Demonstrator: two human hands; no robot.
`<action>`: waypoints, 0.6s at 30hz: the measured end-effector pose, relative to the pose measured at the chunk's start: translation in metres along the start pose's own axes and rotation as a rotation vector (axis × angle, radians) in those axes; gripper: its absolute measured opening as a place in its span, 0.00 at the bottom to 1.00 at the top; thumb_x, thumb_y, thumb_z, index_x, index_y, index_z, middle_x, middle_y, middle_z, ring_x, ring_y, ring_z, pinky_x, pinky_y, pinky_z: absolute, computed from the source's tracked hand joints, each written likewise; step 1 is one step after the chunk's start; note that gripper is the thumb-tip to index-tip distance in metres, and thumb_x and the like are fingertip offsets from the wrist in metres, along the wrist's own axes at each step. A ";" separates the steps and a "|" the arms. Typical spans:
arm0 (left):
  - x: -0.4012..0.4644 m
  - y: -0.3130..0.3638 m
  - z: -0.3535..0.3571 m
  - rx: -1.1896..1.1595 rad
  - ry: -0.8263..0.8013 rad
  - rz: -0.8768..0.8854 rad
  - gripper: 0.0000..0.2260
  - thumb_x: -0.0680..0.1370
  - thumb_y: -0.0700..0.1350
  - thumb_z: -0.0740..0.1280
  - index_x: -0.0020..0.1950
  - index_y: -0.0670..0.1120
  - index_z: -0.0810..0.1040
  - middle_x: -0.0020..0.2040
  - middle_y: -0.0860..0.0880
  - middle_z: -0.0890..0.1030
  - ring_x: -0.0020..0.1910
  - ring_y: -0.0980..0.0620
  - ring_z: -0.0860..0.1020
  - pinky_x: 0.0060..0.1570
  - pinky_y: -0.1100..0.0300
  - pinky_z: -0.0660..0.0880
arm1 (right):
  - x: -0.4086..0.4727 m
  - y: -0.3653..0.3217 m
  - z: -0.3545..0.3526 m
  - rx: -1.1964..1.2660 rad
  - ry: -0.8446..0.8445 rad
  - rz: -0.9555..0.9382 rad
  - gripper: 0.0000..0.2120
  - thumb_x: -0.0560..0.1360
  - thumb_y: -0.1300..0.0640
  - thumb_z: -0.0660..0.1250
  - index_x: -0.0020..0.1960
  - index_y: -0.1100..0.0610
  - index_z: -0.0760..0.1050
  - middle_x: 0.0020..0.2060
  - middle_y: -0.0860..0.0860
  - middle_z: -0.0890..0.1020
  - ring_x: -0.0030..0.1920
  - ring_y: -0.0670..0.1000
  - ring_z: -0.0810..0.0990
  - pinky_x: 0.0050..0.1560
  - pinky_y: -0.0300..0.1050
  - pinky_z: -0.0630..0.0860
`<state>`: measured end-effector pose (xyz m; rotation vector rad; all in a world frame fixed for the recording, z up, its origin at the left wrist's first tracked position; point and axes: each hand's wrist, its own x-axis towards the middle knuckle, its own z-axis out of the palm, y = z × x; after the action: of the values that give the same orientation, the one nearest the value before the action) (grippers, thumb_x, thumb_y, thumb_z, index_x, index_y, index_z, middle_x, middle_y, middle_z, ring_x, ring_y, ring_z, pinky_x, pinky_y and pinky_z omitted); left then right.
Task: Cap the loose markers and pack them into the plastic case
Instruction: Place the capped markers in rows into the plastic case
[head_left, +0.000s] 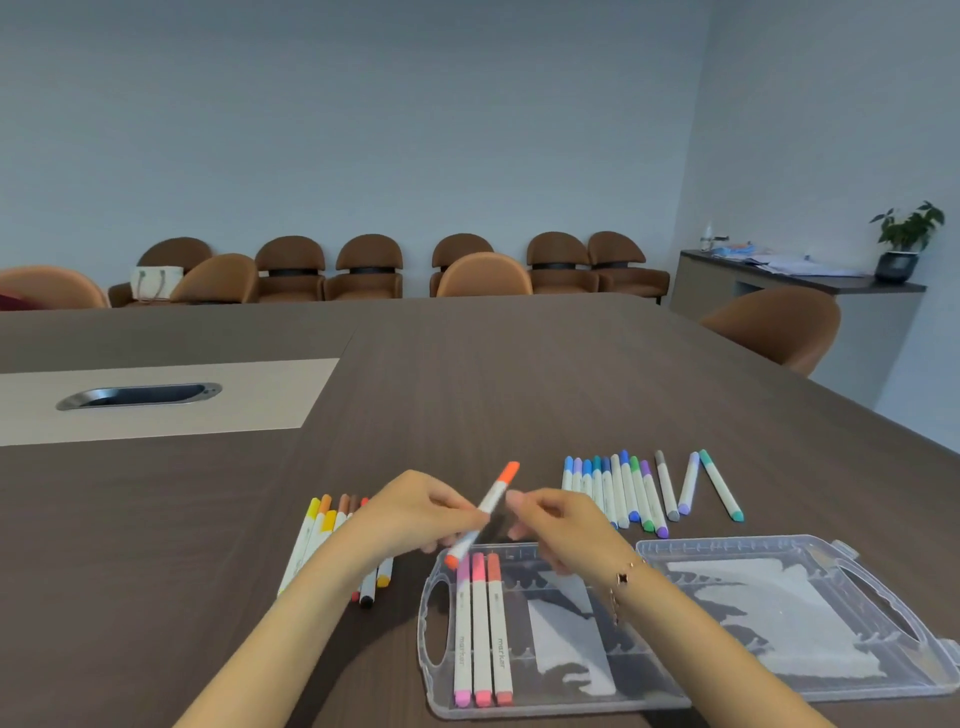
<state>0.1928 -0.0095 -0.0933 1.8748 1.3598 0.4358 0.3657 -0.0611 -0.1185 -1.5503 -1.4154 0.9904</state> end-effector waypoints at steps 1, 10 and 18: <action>-0.003 0.006 0.004 -0.011 -0.039 0.024 0.08 0.75 0.50 0.69 0.46 0.48 0.85 0.29 0.54 0.77 0.27 0.58 0.71 0.32 0.67 0.70 | 0.001 -0.005 -0.002 0.039 -0.019 0.013 0.13 0.78 0.46 0.61 0.43 0.53 0.78 0.29 0.44 0.79 0.22 0.42 0.67 0.22 0.31 0.65; -0.002 -0.024 -0.035 0.163 0.113 -0.073 0.12 0.75 0.57 0.67 0.43 0.49 0.82 0.39 0.53 0.83 0.35 0.59 0.79 0.32 0.66 0.72 | -0.004 -0.003 -0.016 -0.185 -0.230 0.184 0.18 0.76 0.46 0.64 0.34 0.56 0.76 0.24 0.47 0.75 0.21 0.42 0.67 0.25 0.32 0.67; 0.003 -0.069 -0.080 0.189 0.222 -0.285 0.12 0.79 0.50 0.64 0.44 0.43 0.81 0.38 0.49 0.80 0.34 0.56 0.75 0.32 0.66 0.71 | -0.007 0.017 0.004 -0.282 -0.223 0.209 0.15 0.72 0.46 0.69 0.33 0.56 0.76 0.28 0.46 0.81 0.19 0.42 0.70 0.24 0.31 0.67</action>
<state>0.0961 0.0334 -0.0930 1.7822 1.8432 0.3884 0.3681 -0.0685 -0.1356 -1.8703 -1.6270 1.1546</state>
